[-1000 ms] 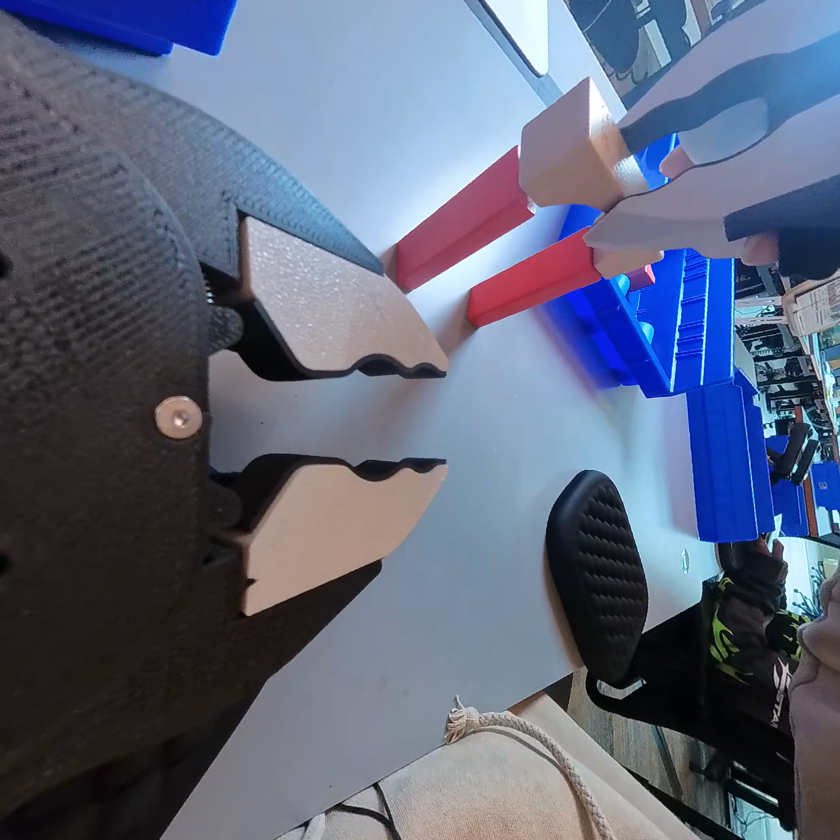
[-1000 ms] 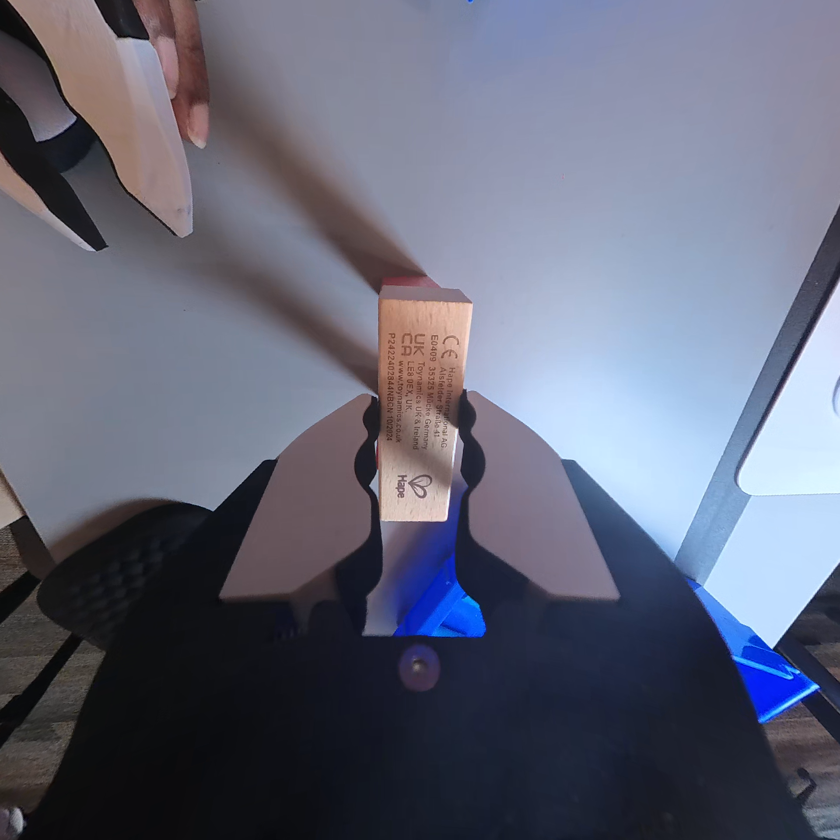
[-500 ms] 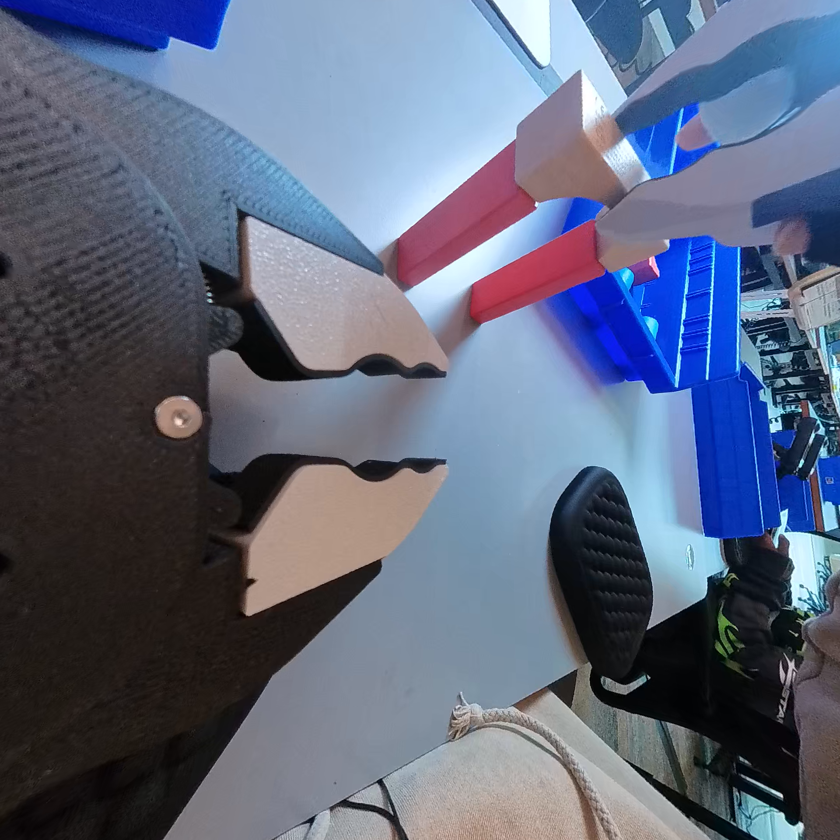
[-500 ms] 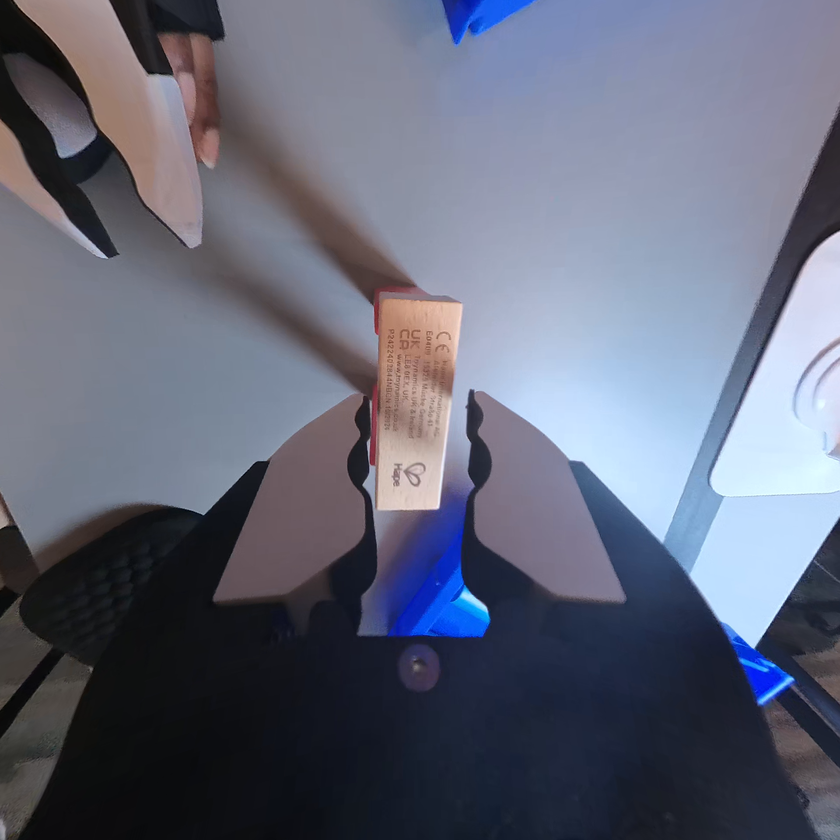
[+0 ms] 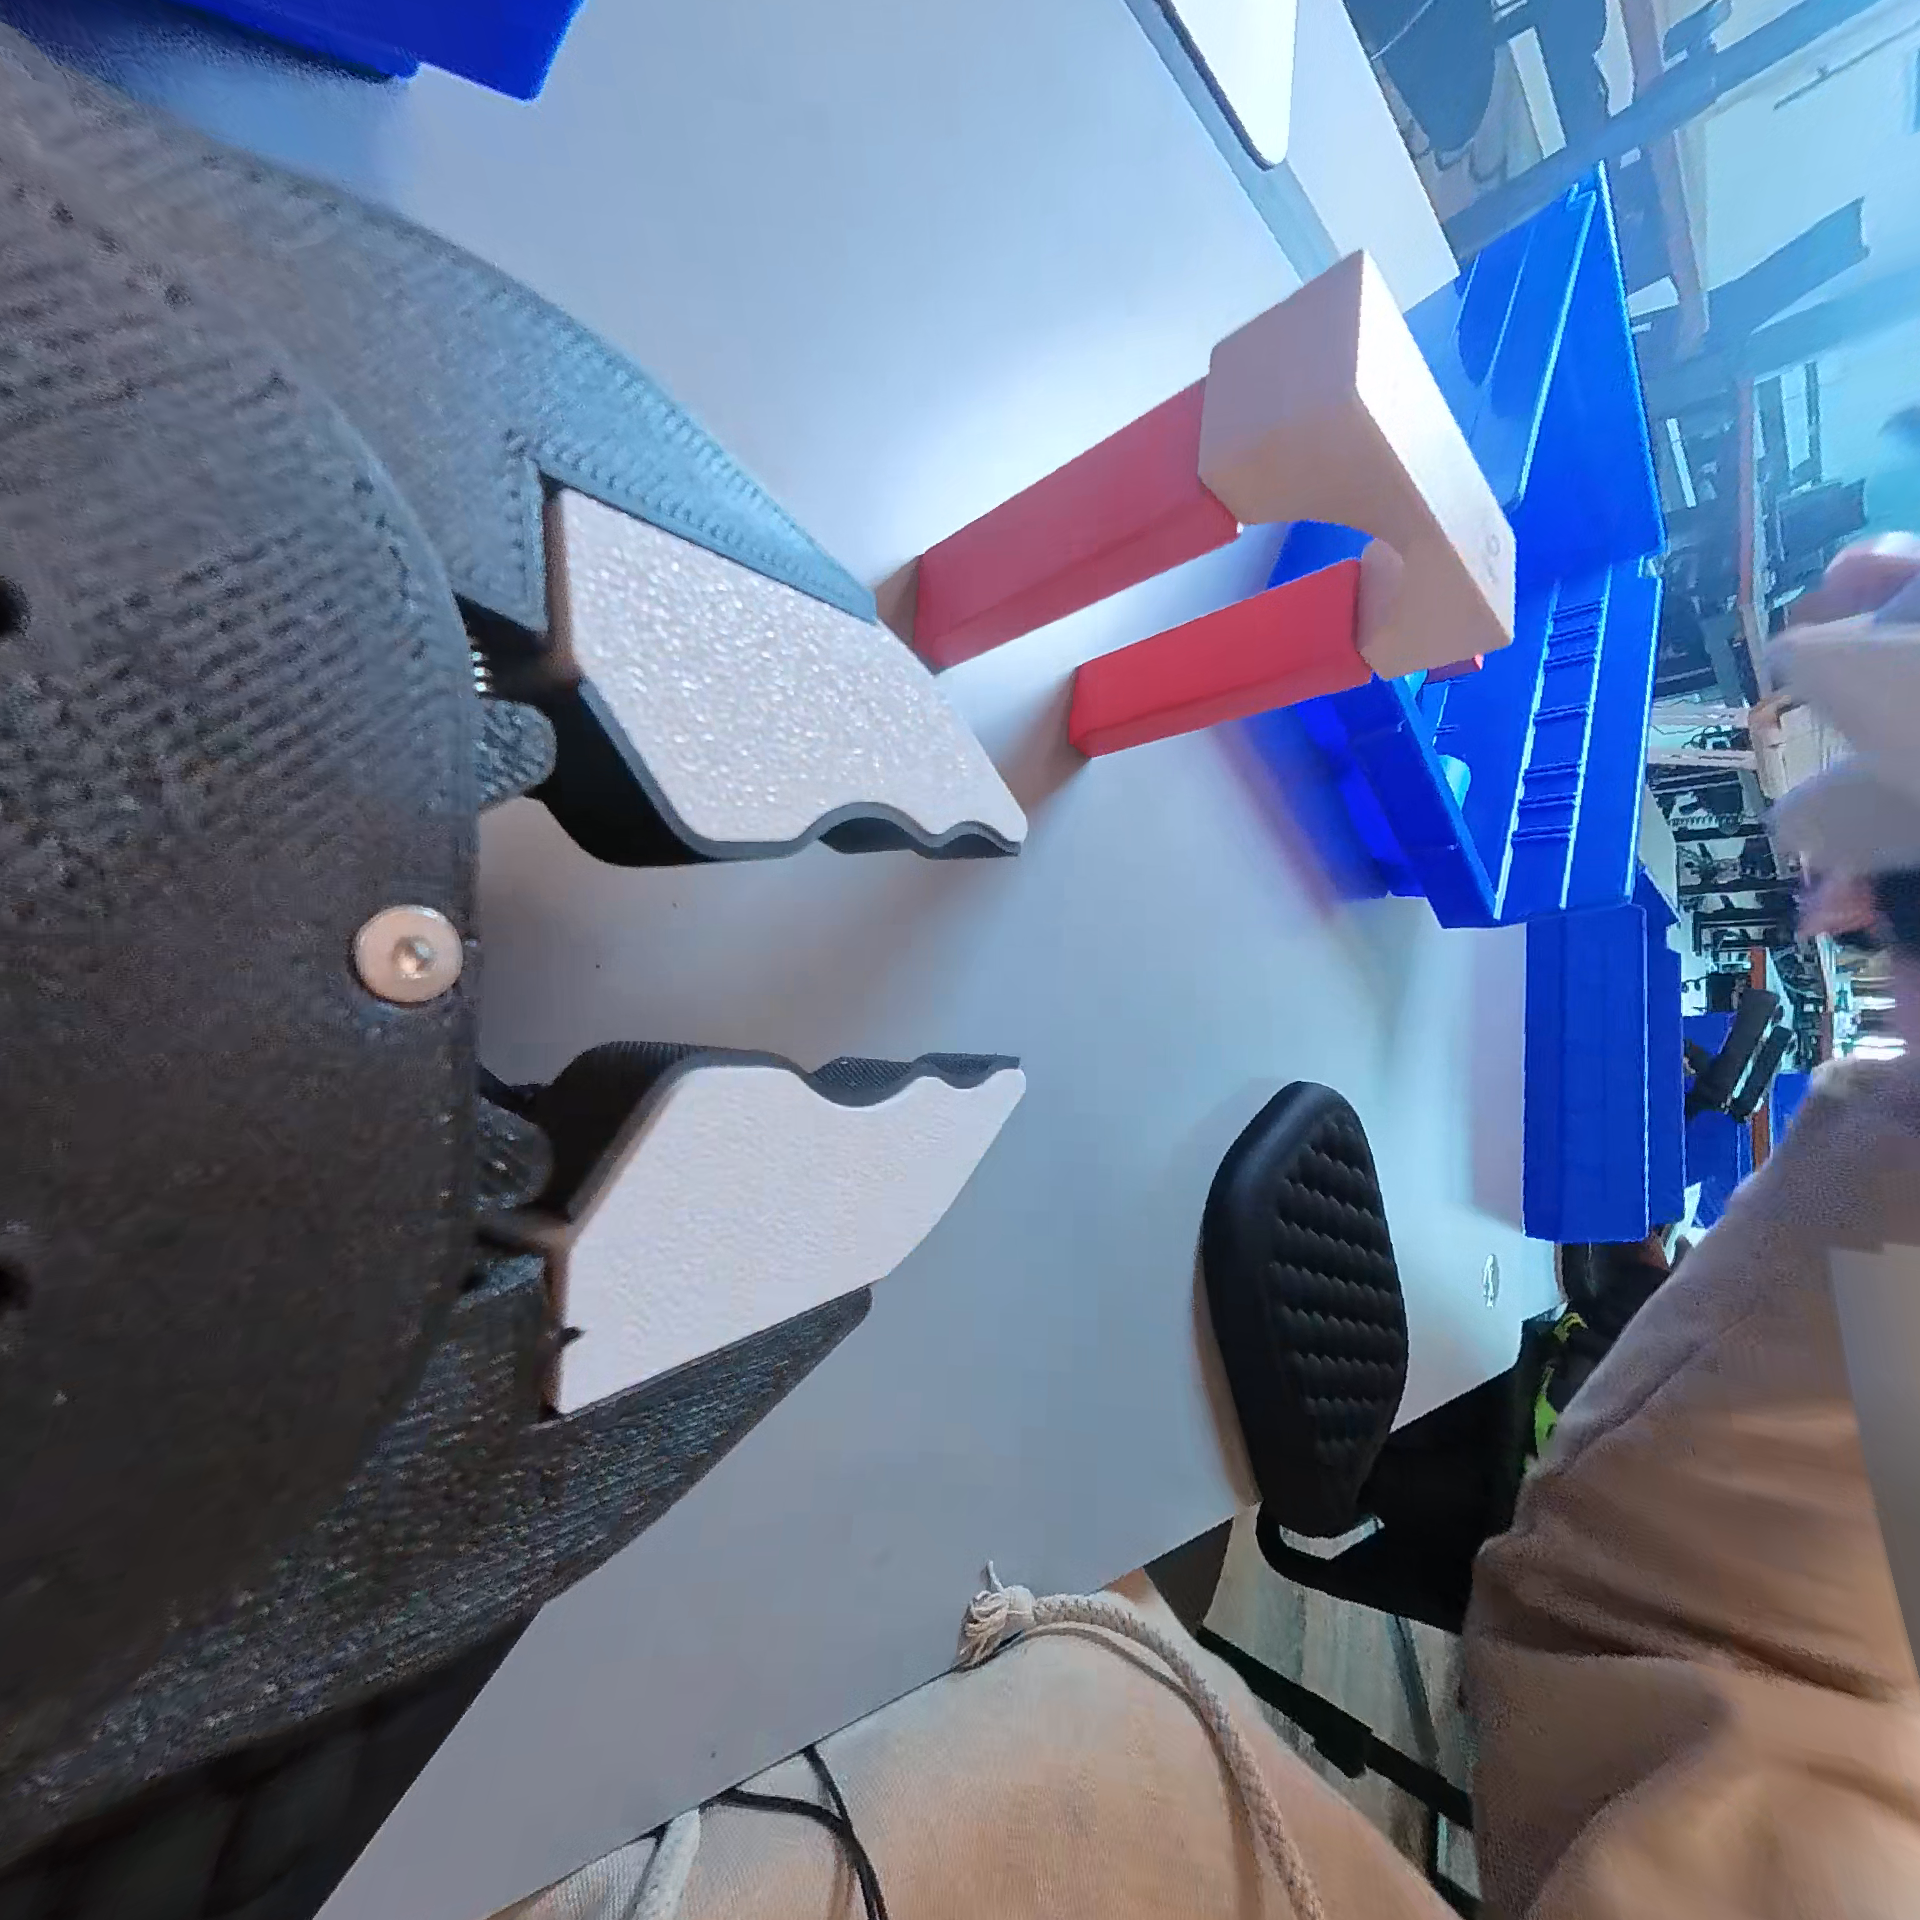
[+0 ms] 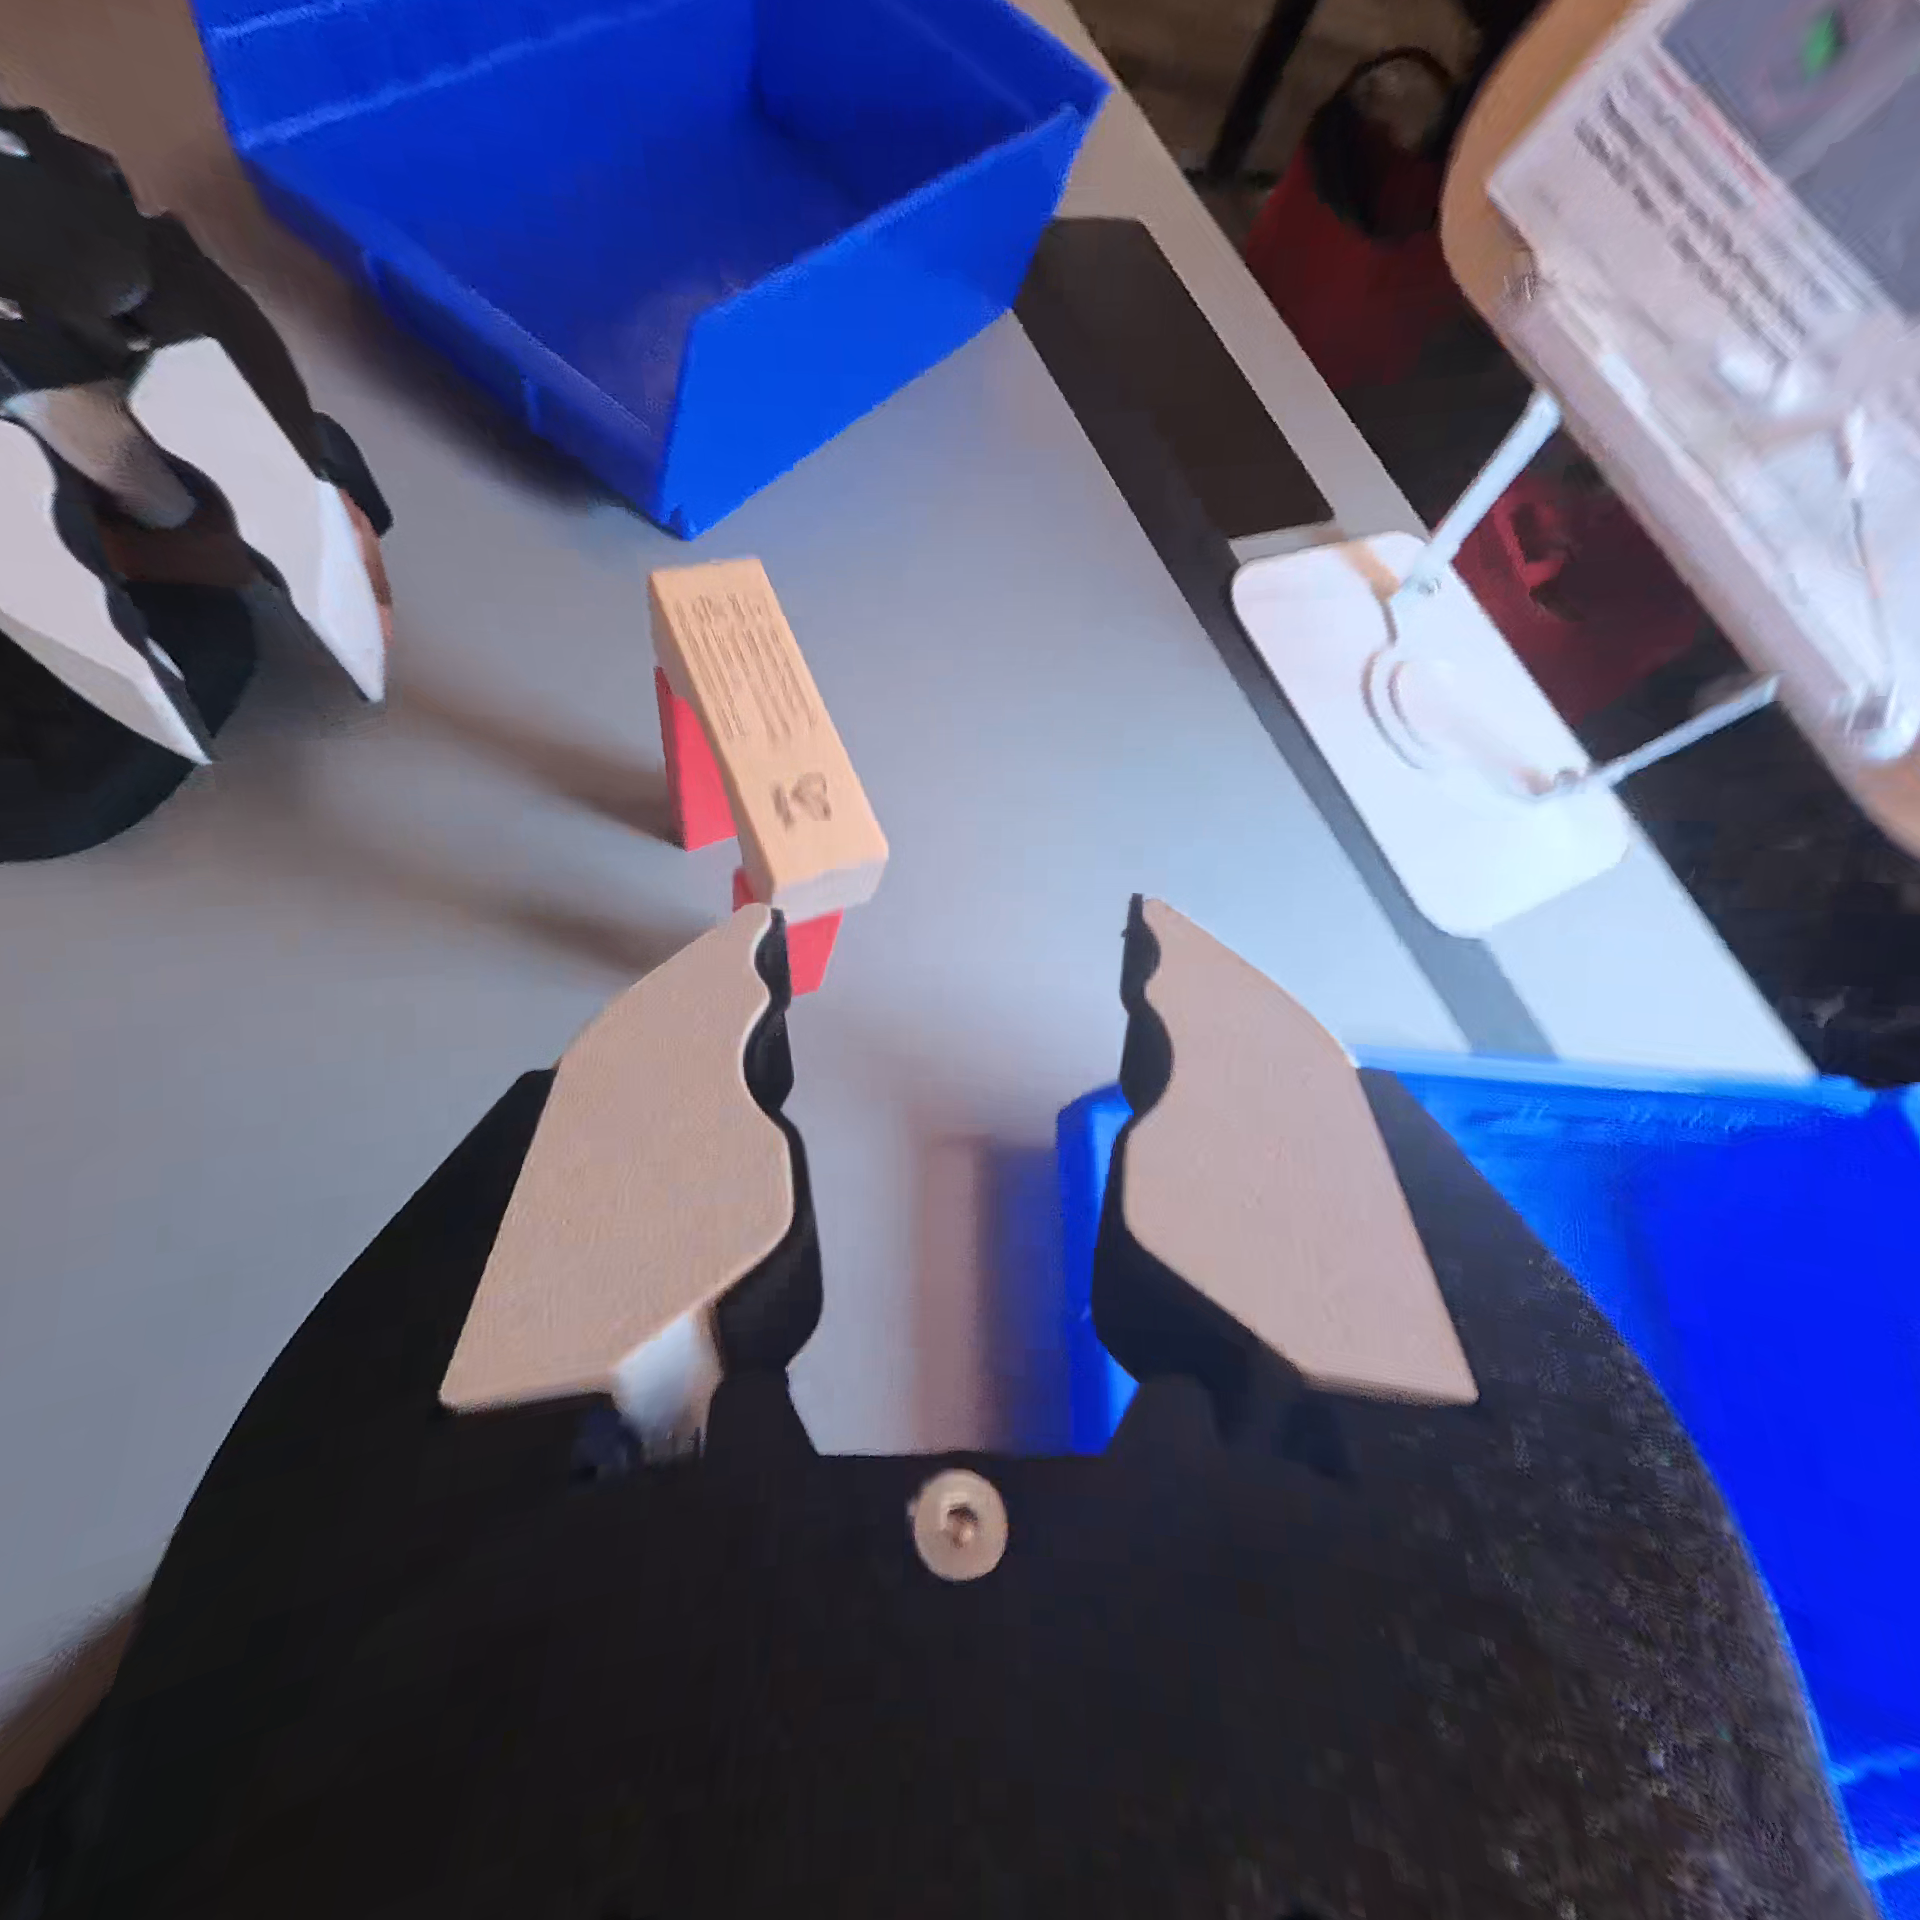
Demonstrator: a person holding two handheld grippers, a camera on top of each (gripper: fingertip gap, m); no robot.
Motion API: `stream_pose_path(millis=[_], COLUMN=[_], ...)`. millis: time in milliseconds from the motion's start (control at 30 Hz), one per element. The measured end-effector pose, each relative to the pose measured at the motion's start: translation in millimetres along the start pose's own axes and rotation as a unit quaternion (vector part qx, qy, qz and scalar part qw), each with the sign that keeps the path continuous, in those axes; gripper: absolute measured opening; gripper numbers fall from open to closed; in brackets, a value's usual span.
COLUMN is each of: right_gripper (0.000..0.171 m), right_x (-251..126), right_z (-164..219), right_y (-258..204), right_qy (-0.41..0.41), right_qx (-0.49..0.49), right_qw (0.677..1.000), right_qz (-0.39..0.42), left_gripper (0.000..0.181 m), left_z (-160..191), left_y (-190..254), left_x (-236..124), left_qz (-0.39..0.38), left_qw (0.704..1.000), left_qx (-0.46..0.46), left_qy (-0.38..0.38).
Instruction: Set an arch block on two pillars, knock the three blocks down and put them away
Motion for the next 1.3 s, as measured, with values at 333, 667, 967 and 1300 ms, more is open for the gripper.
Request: stream_pose_path(millis=[333,667,967,1300], right_gripper=[0.065,0.059,0.052,0.049], right_x=[72.9,149.3,163.0,148.9], right_z=[71.8,29.5,0.4,0.2], right_y=[-47.6,-119.3,-134.4,-48.0], right_qy=[0.05,0.028,0.029,0.095], right_qx=[0.132,0.067,0.042,0.151], right_qw=[0.989,0.991,0.99,0.983], right_qz=[-0.039,-0.109,-0.132,-0.045], left_gripper=[0.034,0.031,0.03,0.031], left_z=[-1.4,-23.9,-28.0,-24.4], left_y=[-15.7,-64.5,-70.0,-71.9], left_x=[0.7,-24.5,-29.6,-27.4], left_qz=[-0.043,-0.173,-0.186,-0.186], left_qw=[0.999,0.978,0.975,0.976], left_qx=[-0.027,-0.059,-0.059,-0.056], left_qy=[0.011,0.095,0.105,0.095])
Point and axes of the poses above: each gripper's, where its closed fingertips meet, x out along the fingers, z out of its underside, y = z × x across the jaws, the point moved 1 cm from there along -x, back along the fingers, and after that the axes turned 11 degrees about -z, right-handed, at the moved point
